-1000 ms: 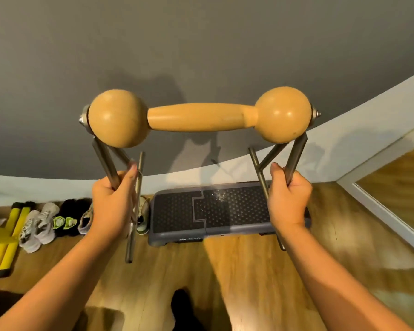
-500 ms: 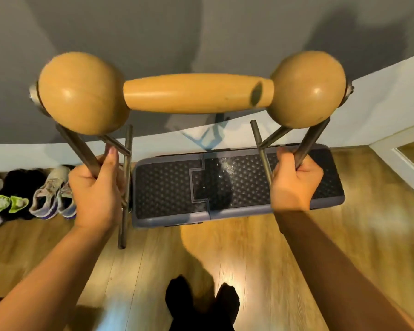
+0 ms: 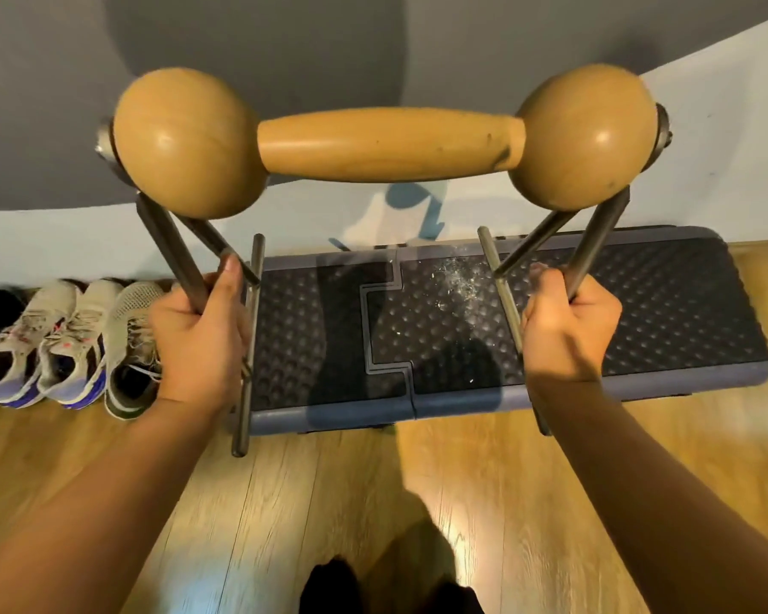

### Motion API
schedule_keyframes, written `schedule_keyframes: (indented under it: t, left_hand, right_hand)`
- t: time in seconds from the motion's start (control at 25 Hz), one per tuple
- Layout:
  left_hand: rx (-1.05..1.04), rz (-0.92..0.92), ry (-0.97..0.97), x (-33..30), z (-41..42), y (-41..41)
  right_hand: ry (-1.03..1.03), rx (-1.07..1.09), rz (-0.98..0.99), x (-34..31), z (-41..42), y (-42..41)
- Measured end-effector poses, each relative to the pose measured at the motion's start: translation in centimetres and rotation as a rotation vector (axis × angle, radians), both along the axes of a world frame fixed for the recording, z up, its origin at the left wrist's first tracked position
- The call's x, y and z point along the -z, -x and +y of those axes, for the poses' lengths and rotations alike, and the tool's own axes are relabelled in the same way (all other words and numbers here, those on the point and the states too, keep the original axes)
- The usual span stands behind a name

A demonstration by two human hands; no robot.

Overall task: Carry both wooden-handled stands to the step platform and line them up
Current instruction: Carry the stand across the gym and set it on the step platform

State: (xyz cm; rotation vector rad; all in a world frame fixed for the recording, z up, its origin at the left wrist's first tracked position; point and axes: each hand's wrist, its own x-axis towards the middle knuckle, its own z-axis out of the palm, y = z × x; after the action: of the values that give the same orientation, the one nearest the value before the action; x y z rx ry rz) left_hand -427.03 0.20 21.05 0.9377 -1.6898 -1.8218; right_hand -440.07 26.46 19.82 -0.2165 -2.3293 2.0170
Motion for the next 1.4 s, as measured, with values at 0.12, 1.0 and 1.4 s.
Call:
schedule_keyframes:
  t: [0.12, 1.0, 1.4]
  left_hand:
    - [-0.026, -0.010, 0.017, 4.0, -0.4, 0.7]
    - [-0.157, -0.020, 0.084, 14.1, -1.0, 2.7]
    - [-0.120, -0.115, 0.030, 15.0, -1.2, 2.3]
  right_hand:
    - [0.015, -0.004, -0.025, 4.0, -0.1, 0.6]
    - [0.038, 0.006, -0.019, 13.6, -1.7, 2.4]
    - [0.057, -0.053, -0.135, 14.0, -1.4, 2.2]
